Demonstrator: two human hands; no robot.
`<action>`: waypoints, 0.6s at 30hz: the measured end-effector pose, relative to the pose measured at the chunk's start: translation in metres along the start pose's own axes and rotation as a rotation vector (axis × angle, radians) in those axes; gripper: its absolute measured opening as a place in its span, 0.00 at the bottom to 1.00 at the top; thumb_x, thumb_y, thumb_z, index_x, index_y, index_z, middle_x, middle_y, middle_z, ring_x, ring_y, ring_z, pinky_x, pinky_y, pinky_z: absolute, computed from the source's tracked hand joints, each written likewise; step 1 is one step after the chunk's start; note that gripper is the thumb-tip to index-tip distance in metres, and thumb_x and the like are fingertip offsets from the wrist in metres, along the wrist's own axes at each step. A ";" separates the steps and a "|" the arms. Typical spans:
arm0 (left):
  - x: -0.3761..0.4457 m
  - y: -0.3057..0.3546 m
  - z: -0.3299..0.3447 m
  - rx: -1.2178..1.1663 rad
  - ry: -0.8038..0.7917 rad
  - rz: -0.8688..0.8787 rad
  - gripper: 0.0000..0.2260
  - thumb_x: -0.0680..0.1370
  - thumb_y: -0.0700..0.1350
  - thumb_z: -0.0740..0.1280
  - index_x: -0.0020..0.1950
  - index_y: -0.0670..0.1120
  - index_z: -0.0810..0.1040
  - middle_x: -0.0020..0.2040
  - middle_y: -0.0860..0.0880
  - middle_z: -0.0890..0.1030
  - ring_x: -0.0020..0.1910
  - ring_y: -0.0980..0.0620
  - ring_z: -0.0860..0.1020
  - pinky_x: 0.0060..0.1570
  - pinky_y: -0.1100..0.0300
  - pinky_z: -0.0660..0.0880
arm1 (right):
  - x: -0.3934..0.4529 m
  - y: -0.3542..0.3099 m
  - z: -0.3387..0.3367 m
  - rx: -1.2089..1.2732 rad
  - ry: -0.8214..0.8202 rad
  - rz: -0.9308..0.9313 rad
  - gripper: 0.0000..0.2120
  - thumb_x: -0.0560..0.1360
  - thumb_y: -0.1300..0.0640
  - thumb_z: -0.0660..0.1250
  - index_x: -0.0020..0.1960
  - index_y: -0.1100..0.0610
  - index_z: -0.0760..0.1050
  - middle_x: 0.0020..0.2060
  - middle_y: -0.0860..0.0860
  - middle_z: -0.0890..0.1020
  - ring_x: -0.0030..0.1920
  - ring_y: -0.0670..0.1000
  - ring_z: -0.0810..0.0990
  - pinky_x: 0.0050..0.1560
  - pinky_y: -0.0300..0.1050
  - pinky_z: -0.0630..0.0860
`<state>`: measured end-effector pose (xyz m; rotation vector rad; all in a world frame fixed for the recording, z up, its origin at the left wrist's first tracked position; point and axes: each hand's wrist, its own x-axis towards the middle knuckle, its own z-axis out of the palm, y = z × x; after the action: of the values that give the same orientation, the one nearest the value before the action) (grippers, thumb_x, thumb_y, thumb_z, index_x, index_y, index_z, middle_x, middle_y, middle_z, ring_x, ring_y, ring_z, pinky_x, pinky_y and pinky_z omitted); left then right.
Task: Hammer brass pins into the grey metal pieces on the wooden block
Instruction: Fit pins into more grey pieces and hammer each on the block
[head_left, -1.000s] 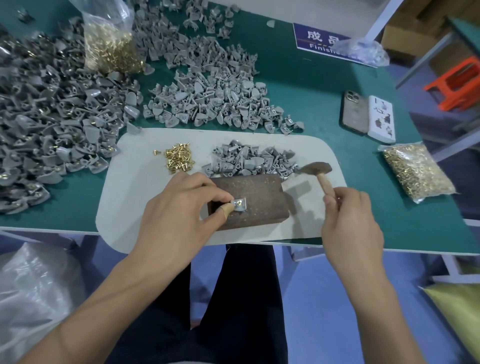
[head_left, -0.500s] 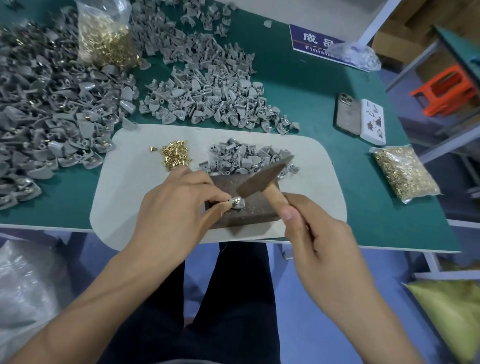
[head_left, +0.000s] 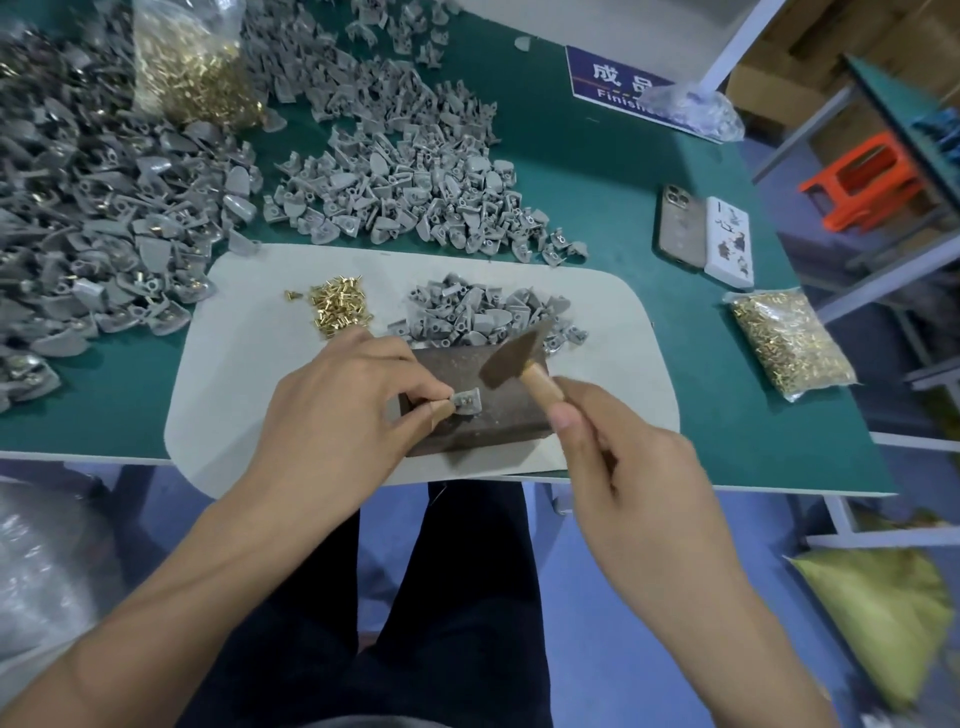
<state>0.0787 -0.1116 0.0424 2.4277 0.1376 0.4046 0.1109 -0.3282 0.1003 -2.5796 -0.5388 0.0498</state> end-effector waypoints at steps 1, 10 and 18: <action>0.000 0.000 0.000 -0.004 -0.004 -0.004 0.02 0.72 0.53 0.76 0.43 0.60 0.85 0.40 0.62 0.78 0.46 0.55 0.73 0.36 0.52 0.75 | -0.001 -0.002 -0.001 0.082 0.057 0.005 0.18 0.85 0.41 0.51 0.64 0.43 0.76 0.30 0.39 0.72 0.29 0.48 0.67 0.28 0.41 0.65; 0.003 -0.002 -0.003 0.021 -0.019 0.025 0.02 0.72 0.56 0.75 0.42 0.60 0.84 0.40 0.62 0.79 0.45 0.57 0.72 0.33 0.58 0.71 | -0.009 0.000 0.007 0.178 0.110 -0.002 0.17 0.85 0.42 0.51 0.65 0.43 0.75 0.31 0.39 0.72 0.30 0.48 0.67 0.29 0.38 0.65; 0.002 -0.003 -0.002 0.008 -0.033 0.012 0.03 0.73 0.57 0.73 0.43 0.60 0.84 0.41 0.62 0.79 0.48 0.56 0.72 0.37 0.55 0.74 | 0.003 0.023 0.007 0.115 0.021 0.048 0.18 0.83 0.38 0.54 0.69 0.36 0.74 0.34 0.42 0.78 0.32 0.48 0.70 0.32 0.47 0.71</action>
<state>0.0797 -0.1076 0.0421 2.4431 0.1101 0.3704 0.1205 -0.3419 0.0834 -2.4785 -0.4532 0.0682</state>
